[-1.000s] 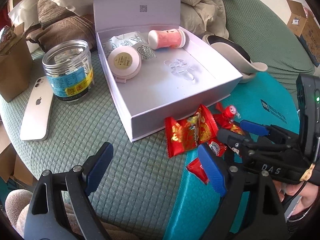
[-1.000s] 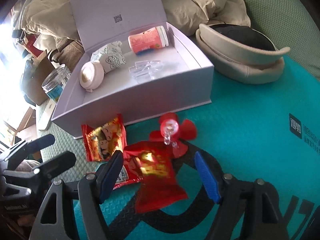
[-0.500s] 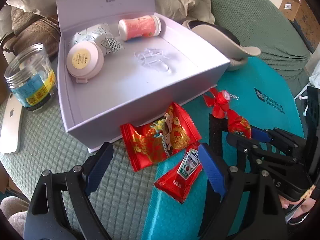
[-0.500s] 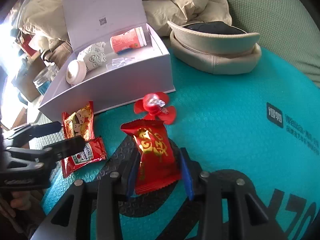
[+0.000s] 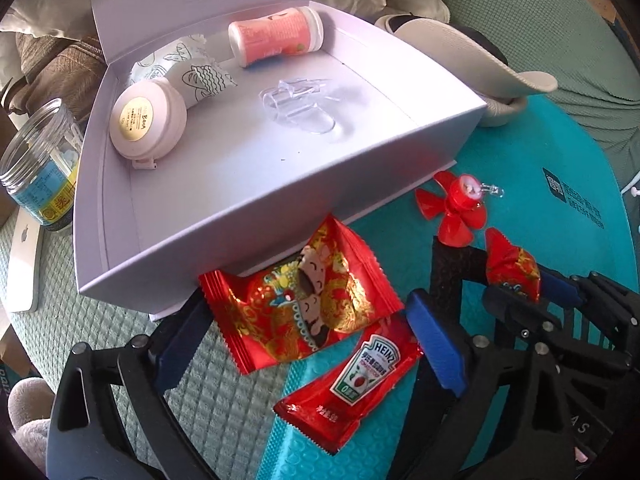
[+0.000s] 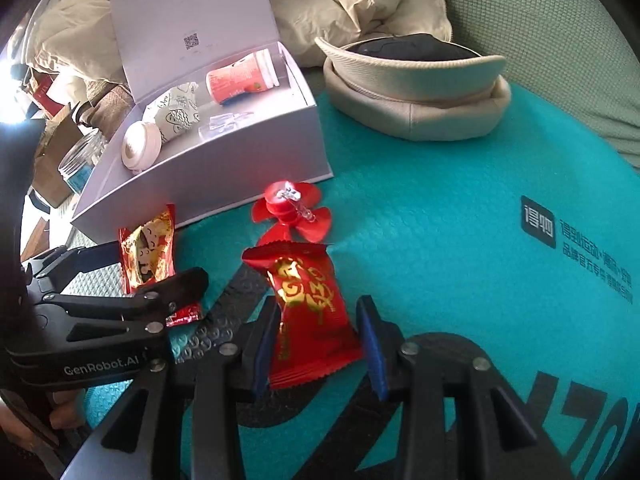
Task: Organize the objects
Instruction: 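Grasp the red printed snack packet with the left tool while the right tool grasps a red candy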
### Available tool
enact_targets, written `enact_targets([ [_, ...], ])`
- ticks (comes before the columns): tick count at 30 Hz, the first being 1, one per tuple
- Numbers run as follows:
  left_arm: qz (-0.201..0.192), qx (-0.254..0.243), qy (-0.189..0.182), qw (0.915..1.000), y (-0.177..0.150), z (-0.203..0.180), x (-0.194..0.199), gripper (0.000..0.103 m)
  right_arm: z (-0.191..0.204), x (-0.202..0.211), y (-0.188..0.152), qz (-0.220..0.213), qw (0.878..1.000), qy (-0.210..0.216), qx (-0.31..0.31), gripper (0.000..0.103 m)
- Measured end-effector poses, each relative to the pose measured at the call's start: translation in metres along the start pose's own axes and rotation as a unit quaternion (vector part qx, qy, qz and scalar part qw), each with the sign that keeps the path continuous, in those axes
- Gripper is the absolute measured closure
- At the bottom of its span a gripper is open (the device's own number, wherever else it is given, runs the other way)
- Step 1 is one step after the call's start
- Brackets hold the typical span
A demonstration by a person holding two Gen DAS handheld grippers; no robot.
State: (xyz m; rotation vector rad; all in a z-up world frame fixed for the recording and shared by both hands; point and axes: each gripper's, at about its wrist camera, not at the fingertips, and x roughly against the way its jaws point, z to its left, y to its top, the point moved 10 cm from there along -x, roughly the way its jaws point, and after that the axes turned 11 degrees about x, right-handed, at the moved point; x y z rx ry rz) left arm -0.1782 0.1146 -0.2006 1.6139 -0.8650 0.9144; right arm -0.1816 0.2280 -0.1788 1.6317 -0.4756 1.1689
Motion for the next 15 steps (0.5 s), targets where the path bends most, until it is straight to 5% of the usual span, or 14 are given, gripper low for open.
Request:
enact_targets([
  [3,-0.02,0.004,-0.02,0.9996,-0.001,0.003,0.005,0.011,0.002,0.001,-0.002,0.005,1.0,-0.015,0.009,0.063],
  [5,-0.027,0.001,-0.027,0.9993,-0.004,0.006,0.009,0.026,0.004,0.002,-0.002,0.006,1.0,-0.018,0.013,0.063],
  [9,-0.036,0.002,-0.057,0.9978,-0.007,0.008,0.018,0.038,0.012,0.004,-0.008,0.012,1.0,-0.018,0.021,0.064],
  [15,-0.02,-0.023,-0.09,0.9955,-0.029,0.001,0.026,0.039,0.019,0.014,-0.027,0.024,0.999,-0.028,0.038,0.064],
])
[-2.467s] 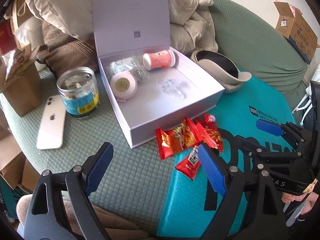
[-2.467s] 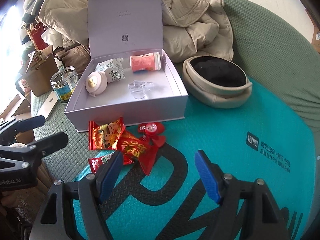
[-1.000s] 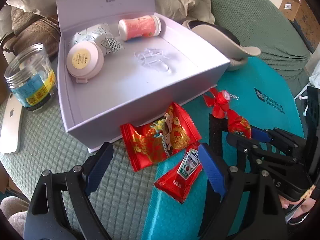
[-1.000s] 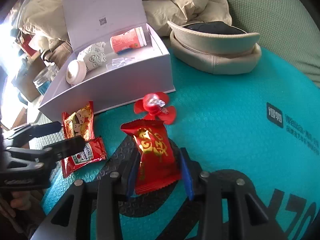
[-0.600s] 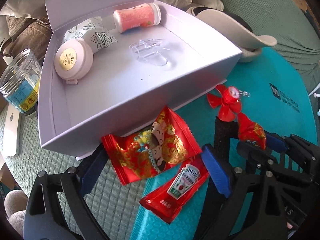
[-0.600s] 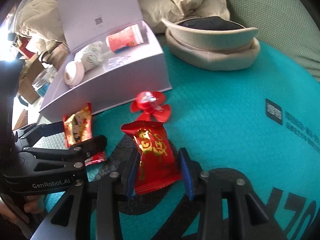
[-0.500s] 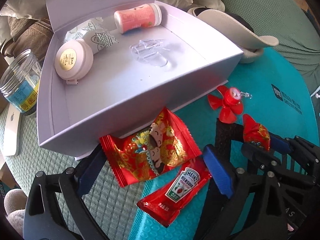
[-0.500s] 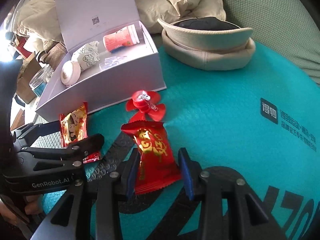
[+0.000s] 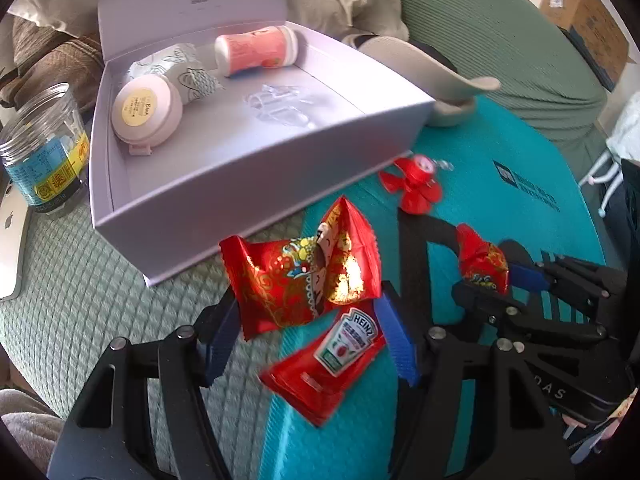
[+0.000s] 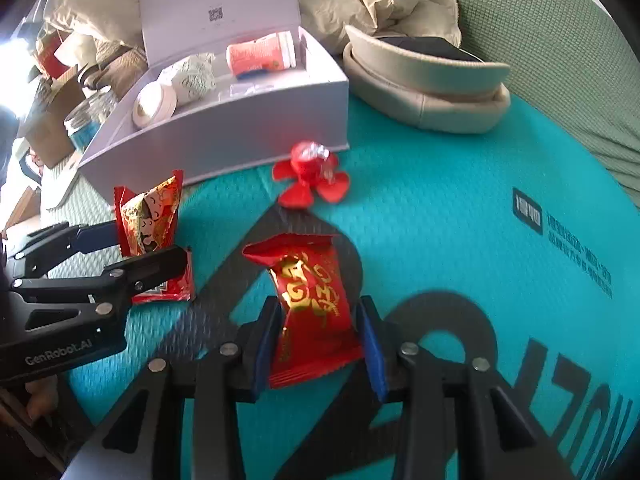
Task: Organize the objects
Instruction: 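Grasp the red printed snack packet with the left tool while the right tool grasps a red candy, then lift the red packet and red candy and carry both over the lavender box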
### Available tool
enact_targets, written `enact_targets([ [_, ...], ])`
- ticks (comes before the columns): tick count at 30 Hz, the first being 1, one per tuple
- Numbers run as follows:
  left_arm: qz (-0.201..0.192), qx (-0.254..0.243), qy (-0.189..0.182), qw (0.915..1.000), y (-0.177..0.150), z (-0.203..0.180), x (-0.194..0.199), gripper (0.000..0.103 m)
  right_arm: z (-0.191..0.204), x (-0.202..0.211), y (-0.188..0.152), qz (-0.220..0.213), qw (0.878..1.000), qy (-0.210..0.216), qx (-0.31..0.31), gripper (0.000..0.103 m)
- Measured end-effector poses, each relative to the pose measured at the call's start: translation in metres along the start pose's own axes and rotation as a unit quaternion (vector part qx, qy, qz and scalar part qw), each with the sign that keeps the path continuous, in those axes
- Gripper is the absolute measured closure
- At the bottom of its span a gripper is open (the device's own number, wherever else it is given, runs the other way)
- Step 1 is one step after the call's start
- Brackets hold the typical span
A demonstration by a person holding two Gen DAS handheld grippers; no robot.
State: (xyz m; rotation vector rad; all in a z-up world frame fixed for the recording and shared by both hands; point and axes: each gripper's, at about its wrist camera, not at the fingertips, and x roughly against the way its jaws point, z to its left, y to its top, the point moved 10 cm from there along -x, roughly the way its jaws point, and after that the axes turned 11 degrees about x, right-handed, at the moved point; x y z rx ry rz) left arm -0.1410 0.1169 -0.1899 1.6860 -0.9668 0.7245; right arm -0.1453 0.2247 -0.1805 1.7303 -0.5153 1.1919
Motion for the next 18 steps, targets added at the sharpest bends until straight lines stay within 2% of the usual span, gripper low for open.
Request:
enact_targets([
  [4,0.025,-0.023,-0.02,0.9992,-0.015,-0.008,0.002,0.039,0.001,0.008,-0.015,0.008,1.0,-0.002,0.004,0.064],
  [8,0.035,-0.017,-0.046,0.9982,-0.025,-0.01,0.01,0.039,-0.002,0.016,-0.031,0.014,1.0,-0.006,0.0,0.064],
  [18,0.032,-0.023,-0.033,0.9987,-0.039,-0.007,0.018,0.039,0.007,0.025,-0.043,0.005,1.0,0.004,0.016,0.064],
])
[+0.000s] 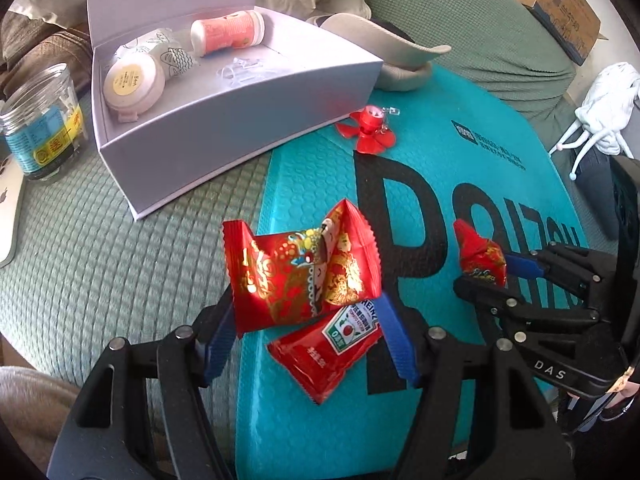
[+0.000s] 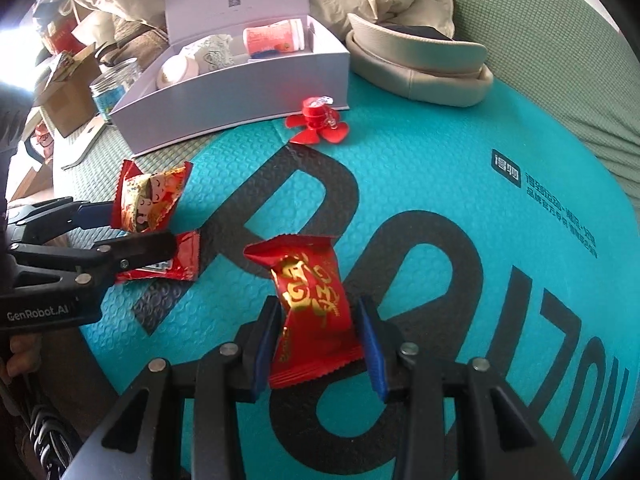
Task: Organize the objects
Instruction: 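Lift the red packet and red candy and carry both over the lavender box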
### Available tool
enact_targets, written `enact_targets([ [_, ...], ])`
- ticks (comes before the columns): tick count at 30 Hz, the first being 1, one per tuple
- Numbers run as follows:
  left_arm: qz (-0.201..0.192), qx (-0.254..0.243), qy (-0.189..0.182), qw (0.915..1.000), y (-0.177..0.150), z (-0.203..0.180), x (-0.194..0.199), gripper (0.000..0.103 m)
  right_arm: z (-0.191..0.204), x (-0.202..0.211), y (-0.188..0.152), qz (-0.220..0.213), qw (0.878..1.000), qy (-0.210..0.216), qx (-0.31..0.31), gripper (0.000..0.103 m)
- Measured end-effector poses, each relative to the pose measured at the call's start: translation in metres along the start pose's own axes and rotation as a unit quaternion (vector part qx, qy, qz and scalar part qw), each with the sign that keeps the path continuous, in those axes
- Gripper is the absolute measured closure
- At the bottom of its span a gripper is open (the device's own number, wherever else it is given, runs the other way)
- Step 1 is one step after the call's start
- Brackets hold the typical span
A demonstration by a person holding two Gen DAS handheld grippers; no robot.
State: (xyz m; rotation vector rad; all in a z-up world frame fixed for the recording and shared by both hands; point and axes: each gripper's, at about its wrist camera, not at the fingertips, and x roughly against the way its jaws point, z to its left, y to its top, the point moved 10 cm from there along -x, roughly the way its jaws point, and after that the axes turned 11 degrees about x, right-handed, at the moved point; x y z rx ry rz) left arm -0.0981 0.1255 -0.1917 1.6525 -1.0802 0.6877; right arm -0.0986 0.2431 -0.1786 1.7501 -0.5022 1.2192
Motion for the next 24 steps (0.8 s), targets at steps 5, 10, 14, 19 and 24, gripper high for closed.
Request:
enact_targets([
  [5,0.005,0.008,0.003,0.9999,0.0,0.002,-0.004,0.027,0.0,0.001,-0.002,-0.007,1.0,0.004,0.0,0.061],
  [10,-0.012,-0.014,0.042,0.999,0.0,-0.001,-0.004,0.021,-0.003,0.002,-0.007,-0.018,1.0,-0.006,0.014,0.049],
  [14,-0.047,-0.018,0.059,0.997,0.006,0.001,0.009,0.021,-0.007,0.003,-0.008,-0.029,1.0,0.002,0.001,0.048],
  [19,-0.05,-0.017,0.07,0.9961,0.012,0.004,0.005,0.021,-0.008,0.0,-0.002,-0.041,0.999,-0.003,-0.006,0.048],
  [24,-0.023,-0.006,0.065,0.9976,0.016,0.005,-0.015,0.018,-0.01,-0.002,0.001,-0.04,0.999,-0.007,-0.024,0.048],
])
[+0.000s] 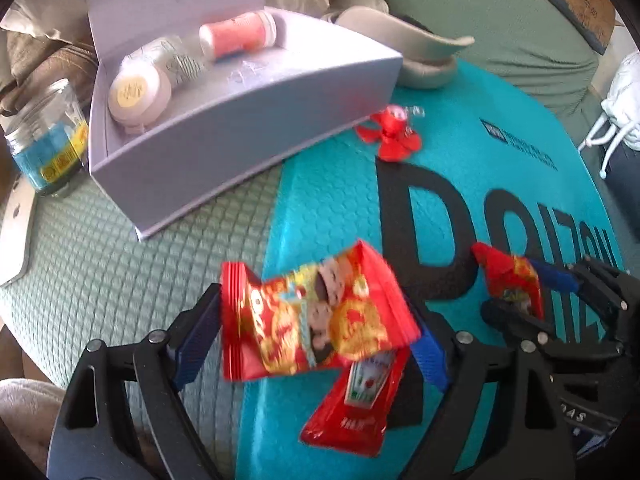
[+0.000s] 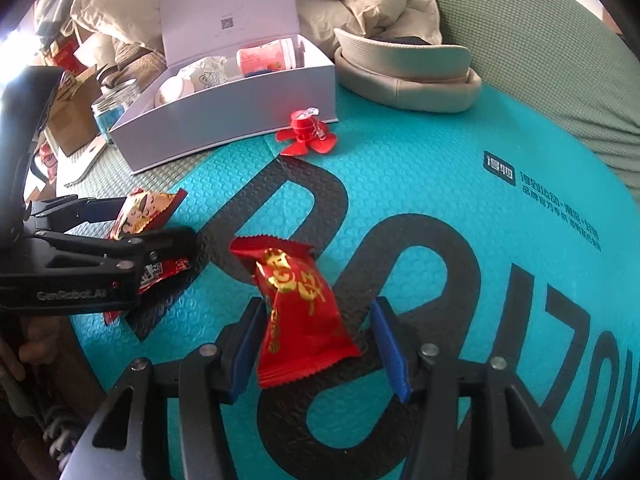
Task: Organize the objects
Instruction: 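Lift the red packet and red candy and carry both over the lavender box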
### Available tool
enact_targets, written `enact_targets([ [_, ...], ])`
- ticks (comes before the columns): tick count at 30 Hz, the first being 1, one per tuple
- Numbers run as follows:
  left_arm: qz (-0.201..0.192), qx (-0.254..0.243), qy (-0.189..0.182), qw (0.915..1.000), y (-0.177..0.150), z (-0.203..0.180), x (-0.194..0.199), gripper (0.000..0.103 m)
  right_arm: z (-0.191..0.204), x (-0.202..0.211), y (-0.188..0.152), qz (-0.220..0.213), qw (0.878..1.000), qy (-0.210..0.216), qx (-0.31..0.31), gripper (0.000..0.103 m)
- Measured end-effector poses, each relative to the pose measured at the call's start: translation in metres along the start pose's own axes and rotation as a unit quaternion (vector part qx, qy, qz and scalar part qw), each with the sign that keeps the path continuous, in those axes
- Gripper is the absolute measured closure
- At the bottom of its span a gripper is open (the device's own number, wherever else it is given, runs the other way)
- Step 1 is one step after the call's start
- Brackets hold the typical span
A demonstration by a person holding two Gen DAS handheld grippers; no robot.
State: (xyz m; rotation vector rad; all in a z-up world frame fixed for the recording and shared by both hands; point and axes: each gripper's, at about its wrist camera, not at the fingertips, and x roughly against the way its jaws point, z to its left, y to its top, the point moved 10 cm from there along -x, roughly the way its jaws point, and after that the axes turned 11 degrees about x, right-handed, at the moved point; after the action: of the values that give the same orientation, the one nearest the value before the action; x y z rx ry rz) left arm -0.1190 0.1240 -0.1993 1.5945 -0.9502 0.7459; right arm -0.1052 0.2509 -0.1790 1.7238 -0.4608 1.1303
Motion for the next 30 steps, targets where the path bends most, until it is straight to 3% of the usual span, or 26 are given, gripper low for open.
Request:
enact_targets([
  [3,-0.006,-0.001,0.003,1.0,0.0,0.001,-0.002,0.018,0.001,-0.001,0.001,0.005,1.0,-0.009,0.003,0.048],
  [4,-0.006,-0.003,0.002,1.0,0.0,0.002,-0.002,0.018,0.002,-0.001,0.001,0.006,1.0,-0.009,0.006,0.051],
  [5,-0.008,-0.005,0.002,1.0,-0.001,0.002,-0.001,0.019,0.005,-0.001,0.003,0.005,1.0,-0.006,0.01,0.062],
  [7,-0.004,-0.012,0.0,0.9999,-0.003,0.001,0.0,0.021,0.008,-0.001,0.004,0.006,1.0,-0.004,0.016,0.066],
  [12,-0.013,-0.004,-0.013,0.9998,-0.003,0.002,0.008,0.042,0.008,-0.002,0.006,0.015,1.0,-0.002,0.009,0.067],
  [13,-0.015,-0.001,-0.016,0.9998,-0.002,0.003,0.01,0.05,0.008,-0.002,0.006,0.016,1.0,-0.002,0.009,0.067],
  [16,-0.018,0.001,-0.023,0.9996,-0.003,0.002,0.014,0.055,0.008,-0.002,0.007,0.017,1.0,-0.005,0.009,0.068],
  [30,-0.038,-0.013,-0.074,0.9965,0.006,-0.011,0.034,0.059,0.002,0.016,0.024,-0.01,1.0,-0.024,0.001,0.069],
])
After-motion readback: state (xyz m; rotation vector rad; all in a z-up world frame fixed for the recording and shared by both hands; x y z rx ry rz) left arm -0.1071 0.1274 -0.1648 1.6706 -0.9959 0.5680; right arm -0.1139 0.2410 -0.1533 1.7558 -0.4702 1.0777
